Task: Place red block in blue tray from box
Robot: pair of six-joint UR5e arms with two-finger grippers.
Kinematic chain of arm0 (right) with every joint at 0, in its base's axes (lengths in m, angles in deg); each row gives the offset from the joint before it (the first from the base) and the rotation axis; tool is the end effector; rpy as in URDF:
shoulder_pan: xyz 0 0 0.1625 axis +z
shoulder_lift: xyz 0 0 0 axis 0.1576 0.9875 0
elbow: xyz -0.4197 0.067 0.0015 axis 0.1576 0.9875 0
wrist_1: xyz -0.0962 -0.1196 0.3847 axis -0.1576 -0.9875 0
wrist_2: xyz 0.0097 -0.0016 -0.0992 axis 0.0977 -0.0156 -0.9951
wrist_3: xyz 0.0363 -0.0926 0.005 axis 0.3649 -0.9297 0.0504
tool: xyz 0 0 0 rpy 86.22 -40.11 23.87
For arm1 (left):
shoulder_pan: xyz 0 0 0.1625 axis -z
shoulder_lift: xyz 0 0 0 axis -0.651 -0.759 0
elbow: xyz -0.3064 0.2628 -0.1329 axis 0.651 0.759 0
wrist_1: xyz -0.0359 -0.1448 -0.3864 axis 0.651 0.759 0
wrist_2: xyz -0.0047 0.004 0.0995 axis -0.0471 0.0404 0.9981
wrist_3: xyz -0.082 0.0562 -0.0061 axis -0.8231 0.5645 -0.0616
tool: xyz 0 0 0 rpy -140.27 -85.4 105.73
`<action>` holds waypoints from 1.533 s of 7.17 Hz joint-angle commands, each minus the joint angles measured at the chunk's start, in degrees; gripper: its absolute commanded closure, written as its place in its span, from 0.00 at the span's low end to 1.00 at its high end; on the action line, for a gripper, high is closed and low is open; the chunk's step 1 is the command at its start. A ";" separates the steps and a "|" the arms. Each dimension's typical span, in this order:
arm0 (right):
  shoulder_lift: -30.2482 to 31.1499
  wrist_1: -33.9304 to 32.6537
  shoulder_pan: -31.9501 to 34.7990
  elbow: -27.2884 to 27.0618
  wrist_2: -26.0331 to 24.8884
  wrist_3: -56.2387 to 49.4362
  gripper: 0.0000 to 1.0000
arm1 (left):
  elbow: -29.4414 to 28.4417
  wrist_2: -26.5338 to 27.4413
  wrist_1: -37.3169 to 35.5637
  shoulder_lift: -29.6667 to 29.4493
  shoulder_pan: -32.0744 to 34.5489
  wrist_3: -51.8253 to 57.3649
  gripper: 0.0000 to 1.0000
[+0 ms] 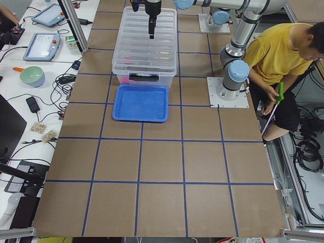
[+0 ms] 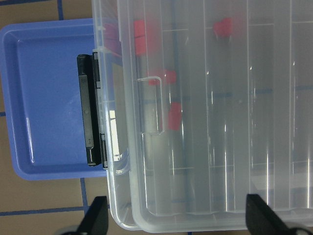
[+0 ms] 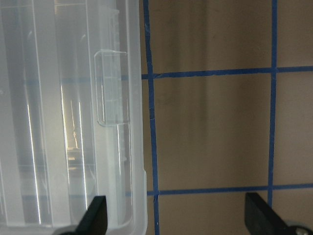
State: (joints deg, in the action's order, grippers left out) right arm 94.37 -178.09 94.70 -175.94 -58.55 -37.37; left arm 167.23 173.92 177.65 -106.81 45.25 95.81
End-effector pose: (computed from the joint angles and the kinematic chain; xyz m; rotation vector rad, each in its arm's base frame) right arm 0.0994 -0.4679 0.4692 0.0620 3.1273 -0.0243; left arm -0.0980 -0.4909 0.5307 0.1160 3.1339 -0.0505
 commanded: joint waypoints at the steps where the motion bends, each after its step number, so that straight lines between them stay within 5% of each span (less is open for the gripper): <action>1: -7.87 -7.95 0.32 -0.13 0.23 0.51 0.00 | 0.00 0.09 0.02 -0.01 0.00 0.07 0.00; 4: -13.44 -9.13 0.41 -0.31 0.23 -0.02 0.00 | 0.00 0.00 -0.07 0.08 0.00 0.07 0.00; 11: -15.47 -9.04 0.41 -0.22 0.40 -2.22 0.00 | 0.00 0.00 -0.07 0.00 0.00 0.16 0.00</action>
State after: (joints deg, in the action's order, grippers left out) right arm 79.21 -187.14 95.15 -176.17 -58.13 -39.20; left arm 167.23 173.93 177.61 -106.74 45.25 95.96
